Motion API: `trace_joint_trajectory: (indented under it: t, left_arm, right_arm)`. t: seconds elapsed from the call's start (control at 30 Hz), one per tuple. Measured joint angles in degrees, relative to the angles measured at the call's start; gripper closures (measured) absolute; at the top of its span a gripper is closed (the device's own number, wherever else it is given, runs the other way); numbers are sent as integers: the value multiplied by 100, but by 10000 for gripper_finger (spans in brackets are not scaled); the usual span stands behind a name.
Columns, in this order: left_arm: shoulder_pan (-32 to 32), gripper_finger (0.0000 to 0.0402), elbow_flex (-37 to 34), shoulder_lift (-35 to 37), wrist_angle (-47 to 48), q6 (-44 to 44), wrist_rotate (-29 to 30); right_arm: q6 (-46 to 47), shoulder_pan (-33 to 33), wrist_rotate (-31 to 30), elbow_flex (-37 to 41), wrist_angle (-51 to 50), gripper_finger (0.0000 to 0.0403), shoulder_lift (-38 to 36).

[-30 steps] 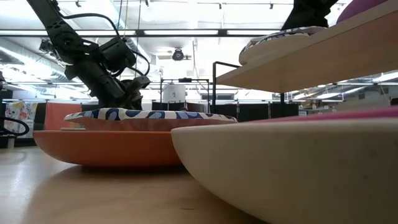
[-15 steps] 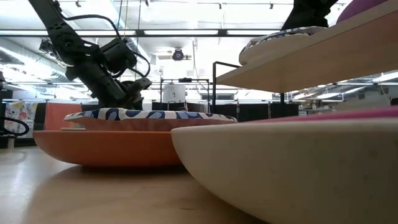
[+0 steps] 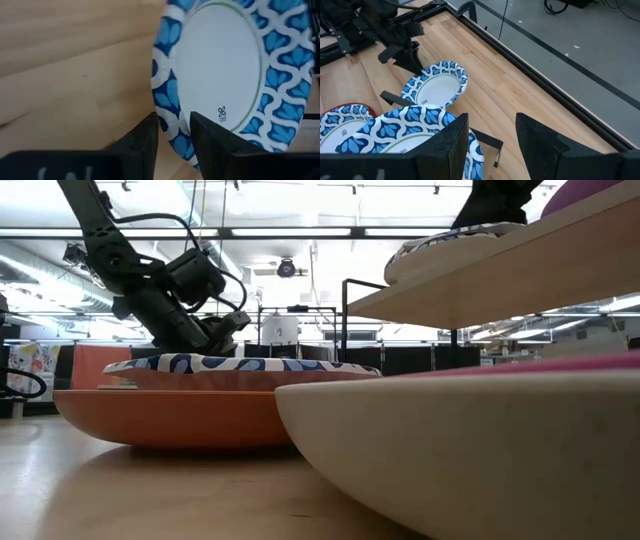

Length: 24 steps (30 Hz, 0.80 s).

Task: Place and stack plates onto a shelf
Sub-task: Stack the white bowl on top of the white bowls on the shelf

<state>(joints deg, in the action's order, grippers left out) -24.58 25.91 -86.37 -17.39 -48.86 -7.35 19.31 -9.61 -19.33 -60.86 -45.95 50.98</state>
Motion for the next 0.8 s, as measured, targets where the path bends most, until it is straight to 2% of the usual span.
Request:
trace_joint_trajectory:
  t: [0.43,0.8]
  left_arm:
    - [-23,381,-2,29,-60,7,8]
    - [-456,389,-4,28,-1070,17,50]
  right_arm:
    - [0,1,0,0,2,233,0]
    - [0,-1,-2,0,224,233,2]
